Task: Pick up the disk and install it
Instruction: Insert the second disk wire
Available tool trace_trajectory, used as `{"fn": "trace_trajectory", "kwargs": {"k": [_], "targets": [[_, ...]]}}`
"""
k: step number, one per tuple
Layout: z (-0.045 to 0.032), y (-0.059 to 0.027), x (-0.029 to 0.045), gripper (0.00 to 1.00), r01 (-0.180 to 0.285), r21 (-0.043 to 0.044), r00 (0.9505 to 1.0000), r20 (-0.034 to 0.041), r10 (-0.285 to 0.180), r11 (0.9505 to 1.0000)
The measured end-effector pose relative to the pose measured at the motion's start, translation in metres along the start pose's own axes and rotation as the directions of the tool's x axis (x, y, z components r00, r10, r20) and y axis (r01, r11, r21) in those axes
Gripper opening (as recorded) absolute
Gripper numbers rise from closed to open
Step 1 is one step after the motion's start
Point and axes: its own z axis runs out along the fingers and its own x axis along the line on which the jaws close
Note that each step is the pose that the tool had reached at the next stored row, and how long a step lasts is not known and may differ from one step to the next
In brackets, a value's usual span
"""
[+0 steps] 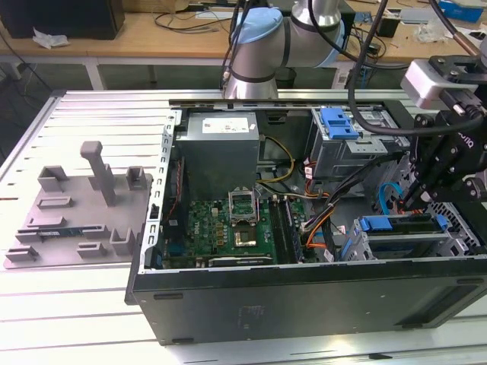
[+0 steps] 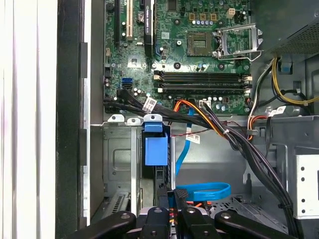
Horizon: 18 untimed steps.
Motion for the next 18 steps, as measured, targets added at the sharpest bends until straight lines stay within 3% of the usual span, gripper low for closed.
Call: {"fn": "trace_trajectory", "kwargs": {"k": [3,10,18], "targets": [[0.0002,0.0000,0.0001,0.16,0.000,-0.0001,1.0000,0.0013,0.000,1.0000],[0.0004,-0.0003,0.0035,0.16,-0.007,-0.0001,0.9998,0.0187,0.007,1.0000],[0.0022,-0.0011,0.0059,0.16,-0.038,0.0007,0.9990,0.0216,0.038,0.9993]]}}
